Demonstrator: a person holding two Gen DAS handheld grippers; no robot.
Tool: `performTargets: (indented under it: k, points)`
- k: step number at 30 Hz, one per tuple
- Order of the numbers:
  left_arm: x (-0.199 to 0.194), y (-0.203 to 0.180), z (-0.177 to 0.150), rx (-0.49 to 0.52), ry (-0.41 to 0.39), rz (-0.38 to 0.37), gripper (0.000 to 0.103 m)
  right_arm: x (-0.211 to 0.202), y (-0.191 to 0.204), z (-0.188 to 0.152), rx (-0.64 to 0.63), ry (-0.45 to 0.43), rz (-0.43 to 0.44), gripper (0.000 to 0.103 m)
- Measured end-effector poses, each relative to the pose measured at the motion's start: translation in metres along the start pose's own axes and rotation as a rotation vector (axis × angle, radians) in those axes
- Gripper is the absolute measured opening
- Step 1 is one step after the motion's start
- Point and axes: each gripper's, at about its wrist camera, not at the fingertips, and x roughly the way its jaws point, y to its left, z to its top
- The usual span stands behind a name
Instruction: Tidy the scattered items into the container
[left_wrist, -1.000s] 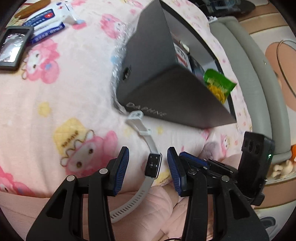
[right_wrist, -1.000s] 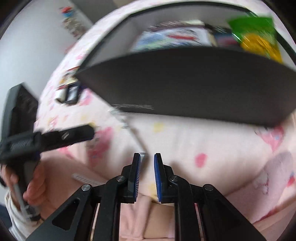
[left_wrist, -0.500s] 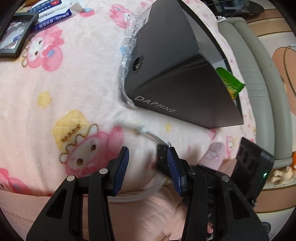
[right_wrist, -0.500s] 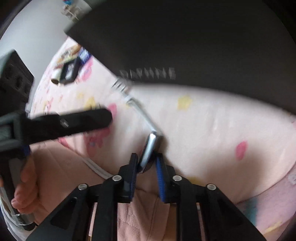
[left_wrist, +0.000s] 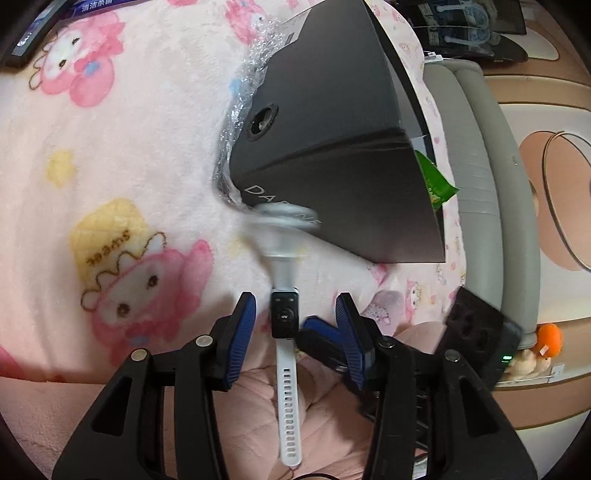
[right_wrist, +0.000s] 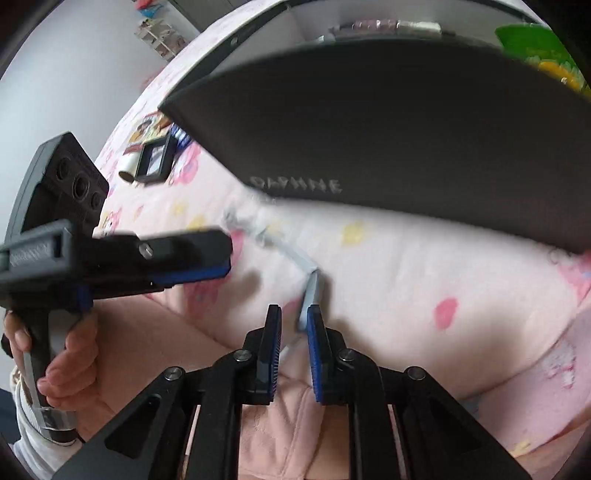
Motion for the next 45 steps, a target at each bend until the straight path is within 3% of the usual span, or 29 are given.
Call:
performTargets:
  k: [3, 5, 7, 8, 13, 14, 16, 19, 24, 27, 31, 35, 36, 37, 38, 43, 45]
  points:
    - [0.004, 0.000, 0.000, 0.002, 0.006, 0.021, 0.045, -0.014, -0.004, 0.004, 0.028, -0.060, 0.044, 0.012]
    - [0.002, 0.002, 0.001, -0.005, 0.007, 0.027, 0.045, -0.021, -0.011, 0.005, 0.058, -0.097, 0.004, 0.012]
    - [0.002, 0.002, 0.001, -0.004, 0.008, 0.034, 0.045, -0.022, -0.018, 0.005, 0.066, -0.110, -0.123, 0.012]
    - [0.003, 0.001, 0.001, 0.002, 0.010, 0.040, 0.045, -0.021, -0.021, 0.005, 0.079, -0.103, -0.156, 0.012]
    - [0.010, -0.004, -0.001, 0.011, 0.020, 0.048, 0.045, -0.001, -0.023, 0.001, 0.091, 0.006, -0.161, 0.018]
    - [0.010, -0.004, -0.001, 0.009, 0.020, 0.045, 0.045, 0.005, -0.022, -0.001, 0.086, 0.031, -0.158, 0.020]
    - [0.009, -0.002, -0.002, 0.006, 0.018, 0.041, 0.045, 0.019, -0.023, -0.004, 0.110, 0.083, -0.070, 0.027]
    - [0.008, -0.002, -0.002, 0.004, 0.017, 0.037, 0.045, 0.029, -0.031, -0.005, 0.170, 0.091, 0.000, 0.025]
    - [0.009, -0.004, -0.003, 0.015, 0.026, 0.038, 0.045, 0.002, -0.021, 0.000, 0.074, -0.037, -0.046, 0.023]
    - [0.007, -0.003, -0.003, 0.009, 0.020, 0.006, 0.046, -0.015, -0.021, 0.004, 0.059, -0.091, 0.008, 0.023]
    - [0.004, 0.000, -0.001, -0.003, 0.004, -0.067, 0.046, -0.013, -0.017, 0.007, 0.058, -0.086, 0.031, 0.023]
    - [0.006, -0.001, -0.001, 0.006, 0.002, -0.089, 0.046, -0.011, -0.013, 0.010, 0.058, -0.078, 0.052, 0.023]
    - [0.006, -0.002, -0.001, 0.012, 0.000, -0.094, 0.041, -0.010, -0.012, 0.011, 0.057, -0.076, 0.058, 0.023]
    - [0.007, -0.004, -0.001, 0.020, -0.006, -0.090, 0.031, -0.009, -0.009, 0.012, 0.044, -0.074, 0.054, 0.023]
    - [0.007, -0.006, -0.002, 0.028, -0.012, -0.086, 0.029, -0.009, -0.008, 0.012, 0.037, -0.073, 0.050, 0.023]
    - [0.010, -0.014, -0.001, 0.068, 0.019, -0.061, 0.026, -0.006, -0.002, 0.007, 0.011, -0.070, 0.036, 0.023]
    - [0.018, -0.015, -0.004, 0.082, 0.031, -0.011, 0.026, -0.005, 0.000, 0.006, 0.000, -0.069, 0.030, 0.023]
